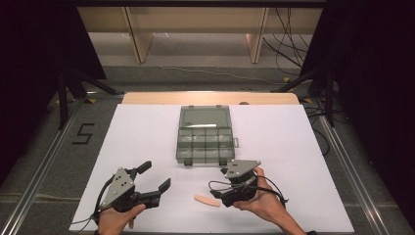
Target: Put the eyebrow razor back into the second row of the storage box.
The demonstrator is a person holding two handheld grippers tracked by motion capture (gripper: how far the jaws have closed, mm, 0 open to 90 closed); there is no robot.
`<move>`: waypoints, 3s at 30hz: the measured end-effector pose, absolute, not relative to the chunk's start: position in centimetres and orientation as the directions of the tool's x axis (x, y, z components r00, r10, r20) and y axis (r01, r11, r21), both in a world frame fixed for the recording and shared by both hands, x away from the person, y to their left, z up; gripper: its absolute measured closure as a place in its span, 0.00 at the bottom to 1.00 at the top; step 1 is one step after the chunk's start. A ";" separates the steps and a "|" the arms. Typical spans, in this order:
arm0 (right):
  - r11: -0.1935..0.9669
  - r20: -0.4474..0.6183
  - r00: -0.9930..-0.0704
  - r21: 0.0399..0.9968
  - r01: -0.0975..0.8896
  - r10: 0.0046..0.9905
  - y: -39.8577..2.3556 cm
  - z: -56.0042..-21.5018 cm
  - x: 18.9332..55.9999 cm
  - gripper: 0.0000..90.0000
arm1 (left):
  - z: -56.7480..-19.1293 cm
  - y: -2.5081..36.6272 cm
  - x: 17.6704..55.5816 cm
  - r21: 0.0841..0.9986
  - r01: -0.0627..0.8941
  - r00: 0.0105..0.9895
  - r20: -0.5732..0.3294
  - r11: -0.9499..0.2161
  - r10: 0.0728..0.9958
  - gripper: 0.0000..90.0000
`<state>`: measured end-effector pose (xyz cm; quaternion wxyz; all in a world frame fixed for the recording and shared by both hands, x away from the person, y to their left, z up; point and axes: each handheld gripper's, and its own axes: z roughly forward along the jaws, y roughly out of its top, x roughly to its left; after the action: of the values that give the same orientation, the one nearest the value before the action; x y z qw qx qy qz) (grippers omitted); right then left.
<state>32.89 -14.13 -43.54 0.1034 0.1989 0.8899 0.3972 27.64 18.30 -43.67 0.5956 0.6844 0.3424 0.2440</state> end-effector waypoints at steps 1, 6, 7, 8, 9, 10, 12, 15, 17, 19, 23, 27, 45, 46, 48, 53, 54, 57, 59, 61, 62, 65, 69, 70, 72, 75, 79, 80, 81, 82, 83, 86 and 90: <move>0.612 -0.028 -0.903 0.745 0.268 0.429 -13.8 -43.6 32.9 0.28 | -43.7 18.3 27.6 0.982 0.179 0.646 -0.073 -0.058 0.760 0.18; 0.666 -0.016 -0.919 0.694 0.272 0.393 -12.1 -44.3 32.9 0.33 | -43.6 18.4 27.6 0.983 0.175 0.645 -0.072 -0.056 0.761 0.18; 0.679 -0.019 -0.922 0.682 0.270 0.387 -11.9 -44.5 32.9 0.33 | -43.6 18.4 27.6 0.983 0.176 0.645 -0.073 -0.056 0.761 0.18; 0.694 -0.016 -0.925 0.667 0.273 0.379 -11.6 -44.7 33.0 0.34 | -43.6 18.4 27.6 0.983 0.176 0.645 -0.073 -0.056 0.761 0.18; 0.702 -0.016 -0.927 0.658 0.273 0.375 -11.4 -44.8 33.0 0.35 | -43.6 18.4 27.6 0.983 0.176 0.645 -0.072 -0.055 0.761 0.18; 0.718 -0.013 -0.931 0.641 0.271 0.364 -11.2 -45.0 33.1 0.36 | -43.6 18.4 27.6 0.983 0.175 0.645 -0.072 -0.056 0.761 0.18; 0.738 -0.016 -0.937 0.620 0.265 0.350 -10.8 -45.3 33.2 0.37 | -43.6 18.4 27.6 0.983 0.177 0.645 -0.073 -0.055 0.761 0.18; 0.758 -0.009 -0.942 0.596 0.265 0.336 -10.3 -45.6 33.2 0.40 | -43.6 18.4 27.6 0.983 0.176 0.645 -0.074 -0.055 0.760 0.18; 0.769 0.000 -0.943 0.578 0.272 0.333 -10.0 -45.8 33.3 0.41 | -43.6 18.4 27.6 0.983 0.176 0.645 -0.074 -0.054 0.761 0.18; 0.778 0.000 -0.942 0.564 0.277 0.335 -9.9 -46.0 33.4 0.42 | -43.6 18.4 27.6 0.983 0.176 0.645 -0.074 -0.053 0.761 0.18; 0.793 0.012 -0.942 0.537 0.288 0.335 -9.6 -46.4 33.6 0.45 | -43.6 18.4 27.6 0.983 0.176 0.645 -0.074 -0.054 0.760 0.18; 0.806 0.028 -0.942 0.509 0.301 0.333 -9.2 -46.4 33.5 0.49 | -43.6 18.4 27.6 0.983 0.176 0.645 -0.074 -0.054 0.760 0.18; 0.866 0.017 -0.950 0.406 0.291 0.312 -8.1 -46.7 33.6 0.66 | -43.6 18.4 27.6 0.983 0.175 0.645 -0.075 -0.052 0.761 0.18; 0.868 0.010 -0.950 0.404 0.288 0.311 -8.1 -46.7 33.6 0.67 | -43.6 18.4 27.6 0.983 0.175 0.645 -0.074 -0.052 0.760 0.18; 0.873 0.009 -0.953 0.398 0.281 0.303 -8.0 -46.6 33.6 0.70 | -43.6 18.4 27.6 0.983 0.176 0.646 -0.074 -0.054 0.760 0.18; 0.879 0.032 -0.954 0.380 0.288 0.298 -7.9 -46.5 33.8 0.81 | -43.6 18.4 27.6 0.983 0.176 0.646 -0.074 -0.054 0.760 0.18; 0.880 0.031 -0.954 0.377 0.287 0.298 -7.9 -46.5 33.8 0.82 | -43.6 18.4 27.6 0.983 0.177 0.646 -0.074 -0.054 0.760 0.18; 0.882 0.028 -0.952 0.371 0.292 0.304 -7.8 -46.5 33.8 0.82 | -43.6 18.4 27.6 0.983 0.176 0.646 -0.075 -0.053 0.760 0.18; 0.879 0.037 -0.950 0.368 0.302 0.311 -7.8 -46.4 33.8 0.82 | -43.6 18.4 27.6 0.983 0.175 0.646 -0.074 -0.053 0.760 0.18; 0.877 0.038 -0.949 0.372 0.304 0.313 -7.8 -46.4 33.8 0.82 | -43.6 18.4 27.6 0.983 0.175 0.646 -0.076 -0.051 0.760 0.18; 0.875 0.036 -0.947 0.372 0.308 0.318 -7.9 -46.4 33.8 0.82 | -43.6 18.4 27.6 0.983 0.175 0.646 -0.075 -0.052 0.760 0.18; 0.872 0.050 -0.947 0.379 0.311 0.316 -8.0 -46.4 33.9 0.82 | -43.6 18.4 27.6 0.983 0.175 0.645 -0.076 -0.050 0.760 0.18; 0.856 0.063 -0.942 0.400 0.327 0.330 -8.3 -46.2 34.1 0.83 | -43.6 18.4 27.6 0.983 0.176 0.645 -0.077 -0.049 0.761 0.18; 0.851 0.073 -0.936 0.396 0.345 0.345 -8.4 -46.1 34.1 0.83 | -43.6 18.4 27.6 0.983 0.175 0.645 -0.077 -0.049 0.760 0.18; 0.849 0.072 -0.935 0.400 0.345 0.346 -8.5 -46.1 34.2 0.83 | -43.6 18.4 27.6 0.983 0.175 0.645 -0.078 -0.048 0.761 0.18; 0.842 0.082 -0.933 0.408 0.353 0.351 -8.7 -46.0 34.4 0.83 | -43.6 18.4 27.6 0.983 0.176 0.645 -0.080 -0.046 0.760 0.18; 0.831 0.094 -0.925 0.413 0.372 0.367 -8.9 -45.8 34.5 0.83 | -43.5 18.4 27.6 0.983 0.176 0.645 -0.078 -0.048 0.760 0.18; 0.830 0.096 -0.926 0.416 0.371 0.366 -9.0 -45.8 34.5 0.83 | -43.6 18.4 27.6 0.983 0.176 0.645 -0.080 -0.046 0.760 0.18; 0.827 0.098 -0.924 0.419 0.375 0.369 -9.0 -45.7 34.6 0.83 | -43.6 18.4 27.6 0.983 0.175 0.645 -0.078 -0.048 0.760 0.18; 0.823 0.099 -0.924 0.426 0.375 0.370 -9.1 -45.6 34.7 0.83 | -43.6 18.4 27.6 0.983 0.175 0.645 -0.076 -0.050 0.760 0.18; 0.818 0.100 -0.921 0.430 0.382 0.377 -9.2 -45.5 34.7 0.83 | -43.6 18.4 27.6 0.983 0.175 0.645 -0.074 -0.053 0.760 0.18; 0.813 0.093 -0.920 0.441 0.380 0.380 -9.5 -44.9 34.9 0.83 | -43.6 18.4 27.6 0.983 0.175 0.645 -0.074 -0.053 0.760 0.18; 0.806 0.082 -0.919 0.454 0.379 0.386 -9.8 -44.2 35.1 0.83 | -43.6 18.5 27.6 0.983 0.175 0.645 -0.074 -0.053 0.761 0.18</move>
<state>35.13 -9.79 -44.25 0.0070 0.2013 0.9502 0.2376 27.63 18.46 -43.57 0.5969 0.6827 0.3428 0.2453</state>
